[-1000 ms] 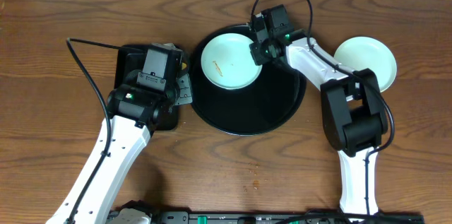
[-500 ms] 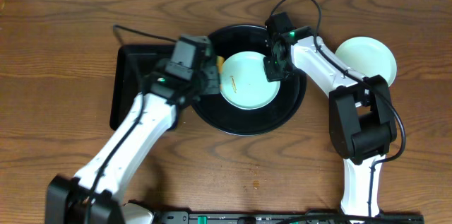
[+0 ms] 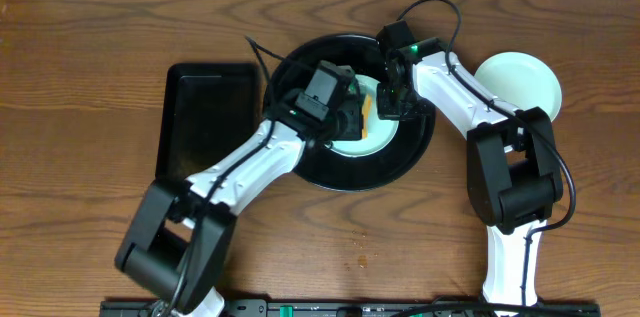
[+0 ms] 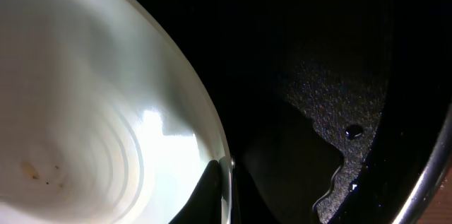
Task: Clean dirty plates on tray and stack at the side
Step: 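Scrub the remaining green plate with the sponge in the left gripper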
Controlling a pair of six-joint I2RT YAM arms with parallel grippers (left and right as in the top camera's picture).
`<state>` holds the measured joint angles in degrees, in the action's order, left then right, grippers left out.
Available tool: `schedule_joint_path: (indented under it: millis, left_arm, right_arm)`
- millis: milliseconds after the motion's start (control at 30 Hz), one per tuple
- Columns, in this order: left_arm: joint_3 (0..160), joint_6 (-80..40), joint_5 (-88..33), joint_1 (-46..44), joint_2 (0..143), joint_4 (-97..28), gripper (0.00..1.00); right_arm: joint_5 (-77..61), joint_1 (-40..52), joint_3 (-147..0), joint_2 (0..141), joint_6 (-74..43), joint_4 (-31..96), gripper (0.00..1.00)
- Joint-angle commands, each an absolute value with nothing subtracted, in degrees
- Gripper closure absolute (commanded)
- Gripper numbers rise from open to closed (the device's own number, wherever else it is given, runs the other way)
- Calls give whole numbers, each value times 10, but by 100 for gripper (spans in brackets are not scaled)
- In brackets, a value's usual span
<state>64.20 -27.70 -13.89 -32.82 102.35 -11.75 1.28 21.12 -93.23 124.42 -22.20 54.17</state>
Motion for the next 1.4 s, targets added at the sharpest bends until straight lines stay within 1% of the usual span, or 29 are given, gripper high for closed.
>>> schedule_joint_path:
  millis: [0, 267, 600, 900, 1067, 1267, 1367]
  left_arm:
    - [644, -291, -145, -330, 1042, -105, 92]
    - [644, -290, -145, -330, 1082, -81, 92]
    - [644, -251, -133, -330, 1125, -46, 92]
    - [644, -148, -47, -329, 1126, -96, 93]
    - [644, -125, 39, -329, 1126, -114, 92]
    - [644, -99, 65, -328, 1126, -117, 92]
    - [644, -98, 111, -328, 1126, -123, 92]
  right_arm:
    - [36, 210, -916, 1244, -233, 544, 99]
    - [36, 210, -916, 1244, -233, 539, 99]
    - [36, 211, -916, 1244, -225, 533, 99]
    - [36, 210, -916, 1244, -220, 533, 99]
    - [36, 210, -916, 1244, -209, 532, 99]
    - [36, 210, -916, 1244, -205, 532, 99]
    - [36, 210, -916, 1244, -205, 532, 99]
